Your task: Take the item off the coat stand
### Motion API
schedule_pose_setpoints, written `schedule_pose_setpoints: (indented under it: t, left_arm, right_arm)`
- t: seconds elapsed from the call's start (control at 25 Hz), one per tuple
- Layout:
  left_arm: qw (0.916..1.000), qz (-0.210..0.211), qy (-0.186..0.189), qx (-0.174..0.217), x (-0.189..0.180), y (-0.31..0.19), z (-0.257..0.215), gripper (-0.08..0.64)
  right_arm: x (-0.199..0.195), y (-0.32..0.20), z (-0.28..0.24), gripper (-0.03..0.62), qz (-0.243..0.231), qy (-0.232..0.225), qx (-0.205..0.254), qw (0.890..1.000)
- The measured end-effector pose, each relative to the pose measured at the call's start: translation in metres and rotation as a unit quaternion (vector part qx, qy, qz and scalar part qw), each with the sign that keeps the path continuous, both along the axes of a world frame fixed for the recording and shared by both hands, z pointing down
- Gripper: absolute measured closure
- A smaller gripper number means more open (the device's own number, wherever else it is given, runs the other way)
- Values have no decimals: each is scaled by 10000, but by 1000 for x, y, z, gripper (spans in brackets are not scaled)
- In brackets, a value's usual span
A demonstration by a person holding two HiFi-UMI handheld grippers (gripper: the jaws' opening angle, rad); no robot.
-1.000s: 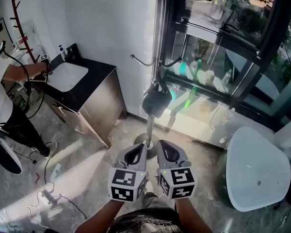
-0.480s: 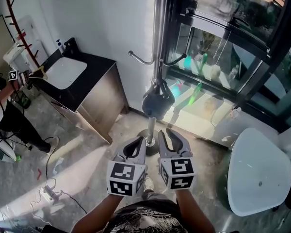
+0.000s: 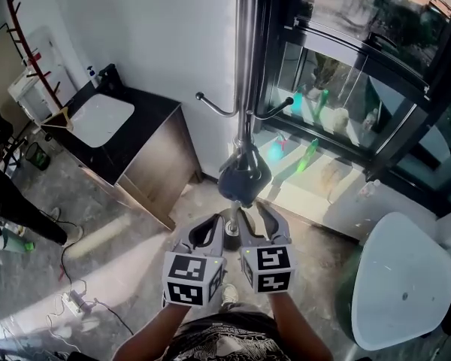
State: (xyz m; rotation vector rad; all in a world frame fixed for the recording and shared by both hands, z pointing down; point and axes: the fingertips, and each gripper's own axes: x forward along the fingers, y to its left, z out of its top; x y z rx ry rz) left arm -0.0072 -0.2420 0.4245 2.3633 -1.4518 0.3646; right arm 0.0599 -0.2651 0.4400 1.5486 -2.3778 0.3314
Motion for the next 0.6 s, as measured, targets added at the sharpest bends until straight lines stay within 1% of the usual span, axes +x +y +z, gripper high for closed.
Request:
schedule_pose_setpoints:
  t: [0.16,0.24,0.52,0.6]
  left_arm:
    - [9999,-94,-25,-28,-3,-11,5,561]
    - [9999,-142,-48,-20,-5,-16,5,561]
    - [9998,-127,-126,-56,-7,-29,5,561]
    - [9998,-135,-137,-61,-8,-33,4,561]
  right_arm:
    - [-4,-13,12,399,-88,50,-76,9999]
    - [-6,-21,14,394,-79,39,-81,9999]
    - [-13,-46,20,398,-83,149,-97,9998]
    - [-13,-49,20,429,-90,230,-73,9997]
